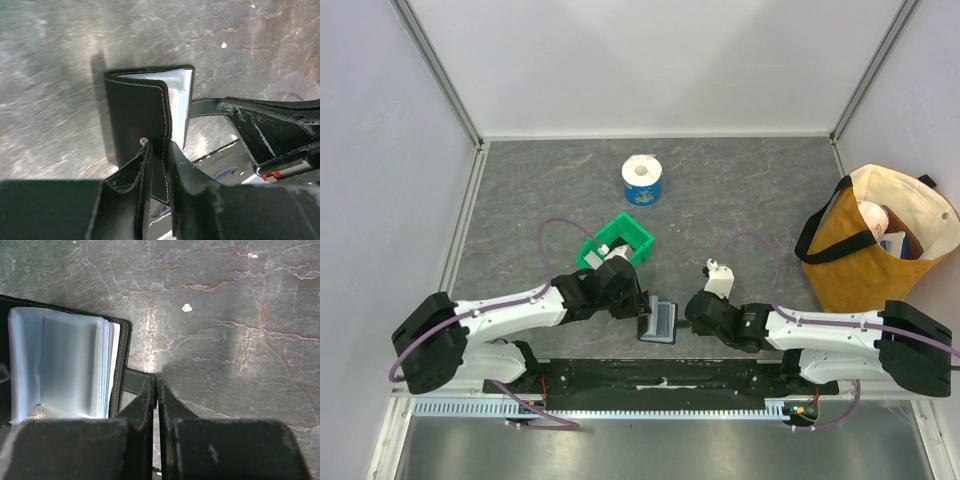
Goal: Put the credit cards into the card holder
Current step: Close the card holder at the center of the board.
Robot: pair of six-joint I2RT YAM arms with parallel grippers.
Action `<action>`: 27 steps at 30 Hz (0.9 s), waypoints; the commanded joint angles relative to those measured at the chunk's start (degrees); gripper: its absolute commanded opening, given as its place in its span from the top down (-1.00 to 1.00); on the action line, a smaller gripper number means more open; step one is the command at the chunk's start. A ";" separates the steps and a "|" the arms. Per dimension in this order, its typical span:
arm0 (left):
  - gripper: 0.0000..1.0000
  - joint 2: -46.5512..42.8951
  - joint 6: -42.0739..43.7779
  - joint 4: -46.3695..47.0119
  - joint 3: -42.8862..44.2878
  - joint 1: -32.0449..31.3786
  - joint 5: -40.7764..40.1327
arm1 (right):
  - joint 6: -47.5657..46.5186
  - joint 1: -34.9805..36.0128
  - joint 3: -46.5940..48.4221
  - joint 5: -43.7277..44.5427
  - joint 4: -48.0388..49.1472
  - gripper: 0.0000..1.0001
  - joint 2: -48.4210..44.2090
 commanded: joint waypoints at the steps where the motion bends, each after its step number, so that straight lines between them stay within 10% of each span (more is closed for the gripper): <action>1: 0.45 5.20 2.57 8.11 2.48 -2.10 6.08 | 3.40 -0.22 -2.70 0.88 2.91 0.95 -3.28; 15: 0.02 1.72 5.82 9.63 2.31 -3.25 4.44 | 4.19 -0.93 -3.58 0.36 4.23 0.95 -3.73; 23: 0.84 -0.24 7.93 4.42 -0.76 -3.25 -2.70 | 3.75 -1.01 -2.44 0.18 4.49 0.95 -4.25; 27: 0.92 3.71 7.84 10.48 -1.56 -3.16 1.25 | 2.96 -1.01 -1.74 -0.35 4.49 0.95 -5.13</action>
